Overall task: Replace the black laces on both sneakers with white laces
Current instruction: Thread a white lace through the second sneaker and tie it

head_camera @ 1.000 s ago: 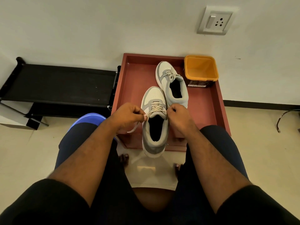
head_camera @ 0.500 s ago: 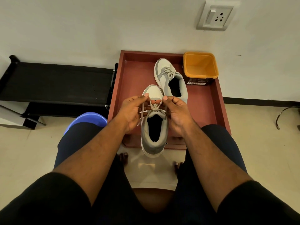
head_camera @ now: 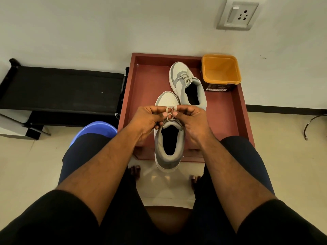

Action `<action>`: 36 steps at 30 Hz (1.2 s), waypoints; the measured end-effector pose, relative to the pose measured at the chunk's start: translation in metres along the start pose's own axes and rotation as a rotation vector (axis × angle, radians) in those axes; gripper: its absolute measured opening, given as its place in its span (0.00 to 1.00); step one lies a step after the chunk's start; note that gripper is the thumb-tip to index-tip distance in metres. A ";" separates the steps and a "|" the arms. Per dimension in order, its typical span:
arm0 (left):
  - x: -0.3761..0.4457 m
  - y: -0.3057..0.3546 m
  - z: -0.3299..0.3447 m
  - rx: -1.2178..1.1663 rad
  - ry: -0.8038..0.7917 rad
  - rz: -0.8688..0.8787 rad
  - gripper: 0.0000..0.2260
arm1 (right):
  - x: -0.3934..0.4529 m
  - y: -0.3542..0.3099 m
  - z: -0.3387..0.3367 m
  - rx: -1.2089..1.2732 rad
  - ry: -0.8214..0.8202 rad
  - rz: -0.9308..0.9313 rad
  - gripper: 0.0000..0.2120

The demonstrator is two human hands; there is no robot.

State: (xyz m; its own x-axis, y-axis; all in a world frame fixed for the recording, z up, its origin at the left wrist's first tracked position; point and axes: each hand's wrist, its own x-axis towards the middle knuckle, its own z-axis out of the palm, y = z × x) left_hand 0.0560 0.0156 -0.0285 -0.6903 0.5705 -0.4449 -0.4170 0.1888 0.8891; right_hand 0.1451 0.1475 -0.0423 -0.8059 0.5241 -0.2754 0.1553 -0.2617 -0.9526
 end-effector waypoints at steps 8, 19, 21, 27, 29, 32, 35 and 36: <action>0.001 0.012 -0.002 0.214 -0.104 0.145 0.16 | 0.003 -0.013 -0.009 -0.213 -0.173 -0.077 0.20; 0.003 0.011 -0.002 0.354 -0.207 0.229 0.09 | 0.008 -0.010 -0.011 -0.369 -0.128 -0.083 0.07; 0.003 0.008 0.003 0.394 -0.141 0.269 0.08 | 0.009 -0.009 -0.010 -0.383 -0.117 -0.081 0.07; 0.012 -0.001 0.014 0.356 0.107 0.209 0.06 | 0.011 -0.003 -0.010 -0.399 -0.115 -0.100 0.08; 0.013 -0.002 0.016 0.339 0.159 0.192 0.06 | 0.011 -0.001 -0.009 -0.428 -0.123 -0.145 0.08; 0.014 0.000 0.018 0.232 0.180 0.131 0.06 | 0.009 0.001 -0.004 -0.456 -0.110 -0.281 0.09; 0.014 0.001 0.018 0.122 0.225 0.069 0.07 | 0.007 0.002 0.000 -0.516 -0.090 -0.452 0.06; 0.014 0.001 0.019 0.111 0.244 0.061 0.09 | 0.006 0.002 0.000 -0.563 -0.089 -0.508 0.06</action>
State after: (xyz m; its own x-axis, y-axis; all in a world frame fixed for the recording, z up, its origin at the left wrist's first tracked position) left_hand 0.0570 0.0389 -0.0317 -0.8396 0.3770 -0.3910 -0.3124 0.2537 0.9155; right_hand 0.1408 0.1502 -0.0459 -0.8953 0.3966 0.2028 0.0021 0.4590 -0.8884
